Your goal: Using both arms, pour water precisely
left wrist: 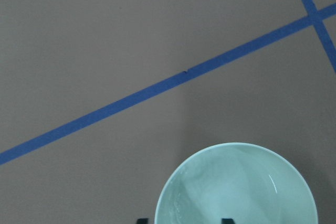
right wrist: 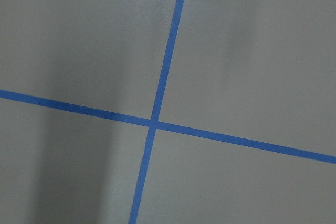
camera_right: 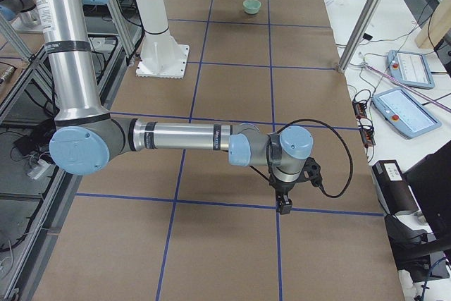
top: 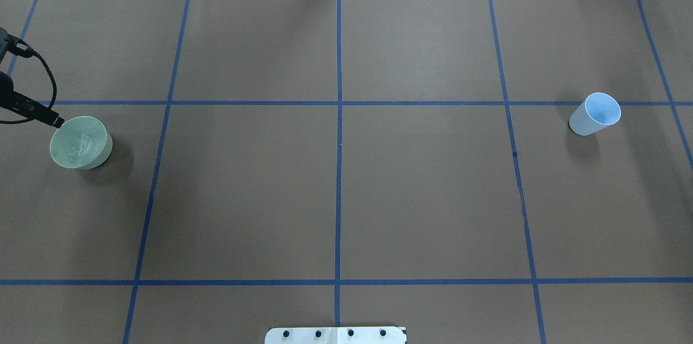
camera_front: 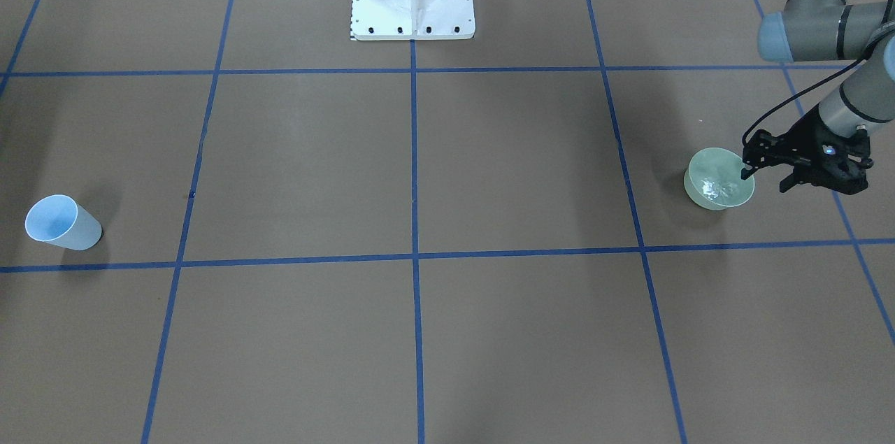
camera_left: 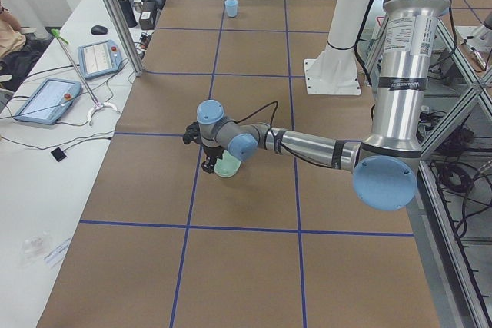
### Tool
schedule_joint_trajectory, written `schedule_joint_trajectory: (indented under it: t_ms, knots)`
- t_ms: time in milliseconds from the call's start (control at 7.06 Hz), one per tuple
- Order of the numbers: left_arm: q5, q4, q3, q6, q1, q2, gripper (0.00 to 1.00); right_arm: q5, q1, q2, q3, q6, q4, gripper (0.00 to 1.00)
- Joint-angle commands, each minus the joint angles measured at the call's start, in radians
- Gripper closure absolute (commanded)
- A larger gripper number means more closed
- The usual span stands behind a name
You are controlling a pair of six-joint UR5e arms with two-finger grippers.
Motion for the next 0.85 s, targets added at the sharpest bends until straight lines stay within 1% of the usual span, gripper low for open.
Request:
schedule_joint_trajectory:
  t_ms: [0, 142, 425, 567, 708]
  knots:
    - [0.002, 0.018, 0.001, 0.013, -0.148, 0.007, 0.00, 0.000, 0.000, 0.000, -0.001, 0.000, -0.001, 0.00]
    - [-0.001, 0.065, -0.001, 0.075, -0.216, 0.007, 0.00, 0.000, 0.000, 0.000, -0.003, 0.000, -0.001, 0.00]
    - [-0.001, 0.330, -0.013, 0.406, -0.374, -0.005, 0.00, -0.002, 0.000, 0.000, -0.003, 0.000, -0.001, 0.00]
    - [-0.001, 0.414, -0.013, 0.441, -0.409, -0.005, 0.00, -0.002, 0.000, -0.002, -0.003, 0.000, -0.001, 0.00]
    - [-0.001, 0.424, -0.018, 0.444, -0.420, -0.001, 0.00, -0.002, 0.000, -0.002, -0.003, 0.000, -0.001, 0.00]
